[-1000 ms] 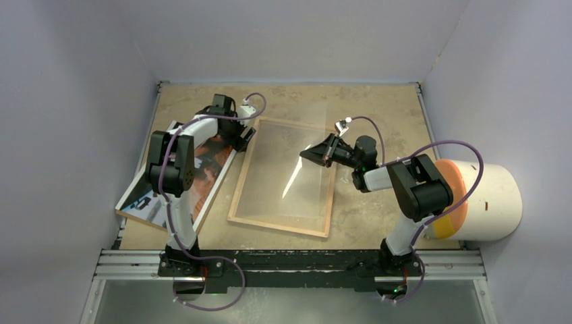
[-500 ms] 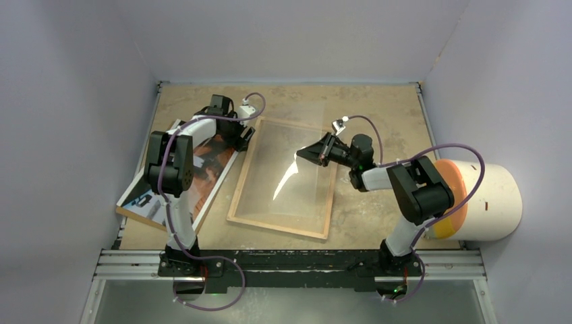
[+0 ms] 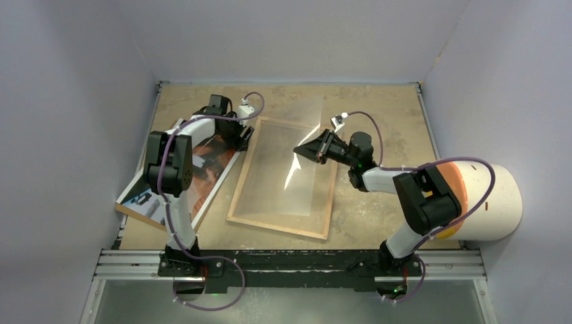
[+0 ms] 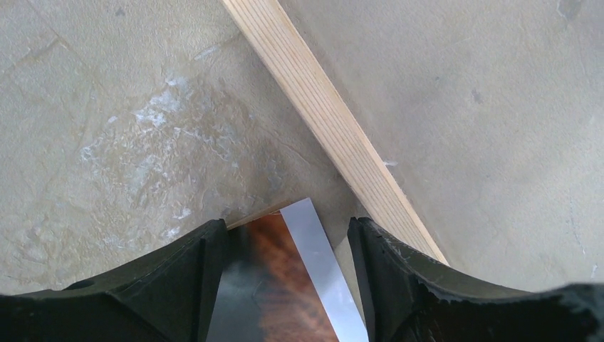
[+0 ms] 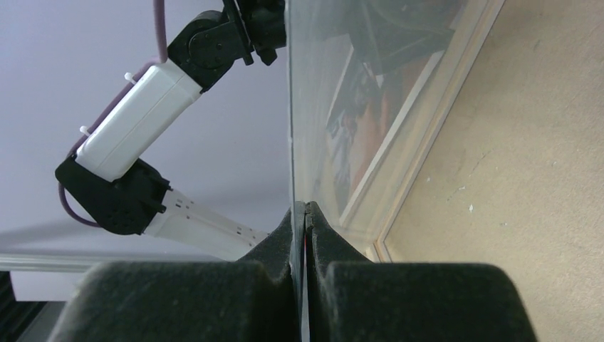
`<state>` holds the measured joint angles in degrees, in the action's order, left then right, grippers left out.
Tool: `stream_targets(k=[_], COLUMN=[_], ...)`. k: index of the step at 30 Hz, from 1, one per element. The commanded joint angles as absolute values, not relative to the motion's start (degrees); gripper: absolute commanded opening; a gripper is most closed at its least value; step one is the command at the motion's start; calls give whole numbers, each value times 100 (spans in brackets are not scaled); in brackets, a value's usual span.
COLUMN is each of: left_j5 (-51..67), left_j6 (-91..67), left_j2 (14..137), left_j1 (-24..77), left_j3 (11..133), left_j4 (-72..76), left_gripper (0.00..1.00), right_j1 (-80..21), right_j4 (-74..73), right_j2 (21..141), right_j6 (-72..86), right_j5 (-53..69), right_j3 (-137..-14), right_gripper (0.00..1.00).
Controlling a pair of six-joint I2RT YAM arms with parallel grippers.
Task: Put the photo into the frame
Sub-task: Place the photo frame item in the photo frame.
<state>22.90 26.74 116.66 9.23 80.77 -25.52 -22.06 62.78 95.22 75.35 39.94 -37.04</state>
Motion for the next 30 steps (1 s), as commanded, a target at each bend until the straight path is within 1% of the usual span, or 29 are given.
stream_targets(k=[1,10,18,22,30], left_j5=[2818,2778,2690,2690,2640], left_j6=[2547,2549,2595,2599,2609], left_j2=[11833,11757,11729,11751,11751], left_j1=[950,934,905,905,905], left_j3=[7885,7871,7937,7906,7901], left_j4=[-3609,-3648,-3717,-3692,-3666], left_gripper=[66,65,65,65,65], right_j1=[-2297,-2329,-2329,-2325,-2114], right_j4=[5801,5455,5452,5043,4787], right_j2=[9086,8907,9082,9075,9195], right_j6=[7185,7003,6928,6699,6417], right_j5=[3710,3656,3684,3806,3989], right_j3=[-3962,-3982,-3969,-3946,-3867], right_gripper=[0,0,0,0,0])
